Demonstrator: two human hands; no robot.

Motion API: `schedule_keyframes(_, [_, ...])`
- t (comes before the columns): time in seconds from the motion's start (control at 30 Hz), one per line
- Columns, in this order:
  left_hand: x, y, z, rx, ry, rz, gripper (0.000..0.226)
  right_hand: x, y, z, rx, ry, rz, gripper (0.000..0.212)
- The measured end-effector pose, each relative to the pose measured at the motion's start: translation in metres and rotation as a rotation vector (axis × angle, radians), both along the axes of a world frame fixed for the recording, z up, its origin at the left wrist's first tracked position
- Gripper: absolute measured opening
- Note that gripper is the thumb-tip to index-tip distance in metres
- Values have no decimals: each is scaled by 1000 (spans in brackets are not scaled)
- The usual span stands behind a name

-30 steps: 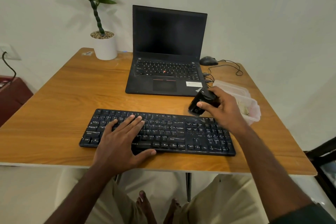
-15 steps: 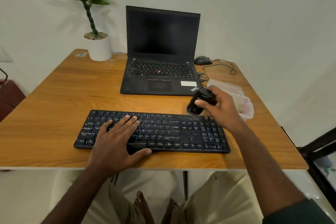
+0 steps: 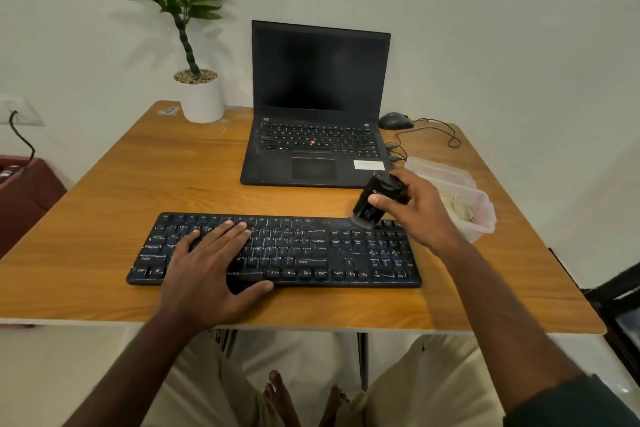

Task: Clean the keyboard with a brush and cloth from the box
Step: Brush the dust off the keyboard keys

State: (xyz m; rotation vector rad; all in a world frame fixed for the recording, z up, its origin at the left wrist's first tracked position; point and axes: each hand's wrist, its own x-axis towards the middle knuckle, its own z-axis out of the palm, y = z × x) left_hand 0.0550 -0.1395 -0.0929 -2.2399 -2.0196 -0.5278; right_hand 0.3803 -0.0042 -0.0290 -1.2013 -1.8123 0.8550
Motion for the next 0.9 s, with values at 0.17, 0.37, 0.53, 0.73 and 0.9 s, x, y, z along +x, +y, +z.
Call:
schedule_keyframes(0.17, [-4, 0, -2, -10, 22, 0, 98, -31, -4, -8, -73, -51, 86, 26])
schedule_keyframes(0.37, [-5, 0, -2, 4, 3, -9, 97, -69, 3, -2, -11, -95, 137, 26])
schedule_keyframes(0.53, [-4, -2, -2, 16, -5, -13, 96, -31, 15, 20, -56, -56, 104, 25])
schedule_keyframes(0.73, [-5, 0, -4, 11, 18, -18, 96, -40, 11, 7, -155, -138, 168, 29])
schedule_keyframes(0.9, [-4, -1, -4, 6, 18, -17, 95, -77, 6, -10, 38, -196, 151, 31])
